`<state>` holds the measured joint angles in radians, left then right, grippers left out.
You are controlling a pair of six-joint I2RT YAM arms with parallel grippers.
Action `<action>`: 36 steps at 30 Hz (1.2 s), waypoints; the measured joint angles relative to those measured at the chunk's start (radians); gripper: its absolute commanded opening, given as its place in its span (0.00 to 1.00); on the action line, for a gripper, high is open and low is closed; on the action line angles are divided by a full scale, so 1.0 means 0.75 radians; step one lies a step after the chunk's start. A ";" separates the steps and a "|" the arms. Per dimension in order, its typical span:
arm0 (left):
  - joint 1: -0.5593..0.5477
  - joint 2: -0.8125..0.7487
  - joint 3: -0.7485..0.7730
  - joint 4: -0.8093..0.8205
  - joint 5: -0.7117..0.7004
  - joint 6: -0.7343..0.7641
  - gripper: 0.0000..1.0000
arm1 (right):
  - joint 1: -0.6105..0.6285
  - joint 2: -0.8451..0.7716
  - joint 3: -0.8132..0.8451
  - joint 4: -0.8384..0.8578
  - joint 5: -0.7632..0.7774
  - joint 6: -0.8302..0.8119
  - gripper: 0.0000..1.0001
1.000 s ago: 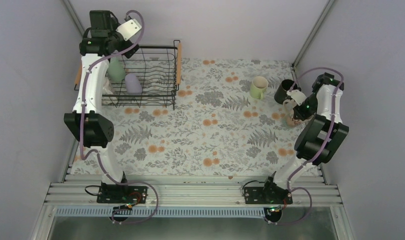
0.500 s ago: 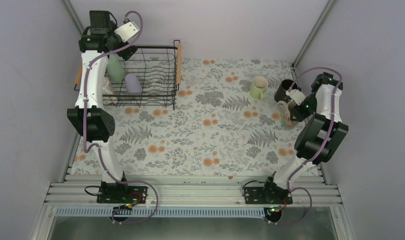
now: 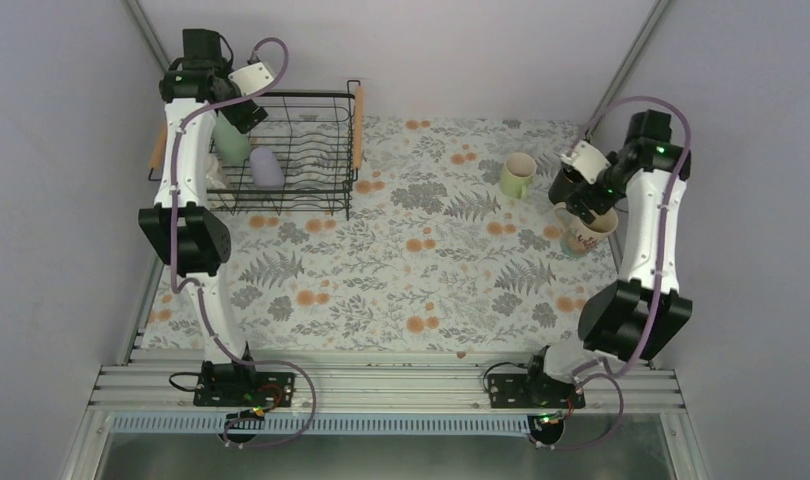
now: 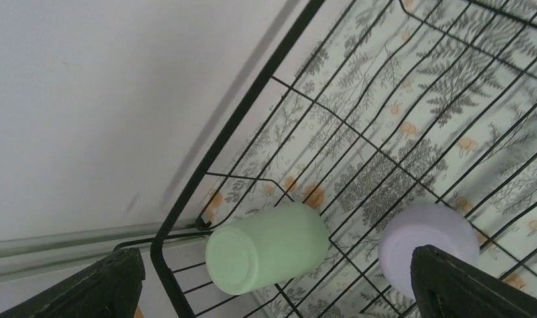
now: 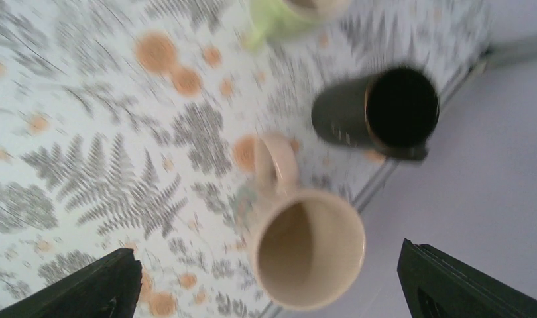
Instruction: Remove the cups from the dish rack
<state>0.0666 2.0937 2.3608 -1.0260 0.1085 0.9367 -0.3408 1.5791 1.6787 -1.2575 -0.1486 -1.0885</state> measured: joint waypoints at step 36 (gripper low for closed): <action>0.003 0.457 0.120 -0.426 -0.128 0.286 0.76 | 0.604 -0.011 -0.076 0.057 -0.194 0.302 1.00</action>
<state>0.0689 2.4367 2.4504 -1.3457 0.0128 1.1511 0.1123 1.5707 1.6218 -1.2148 -0.2939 -0.8619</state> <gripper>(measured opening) 0.796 0.998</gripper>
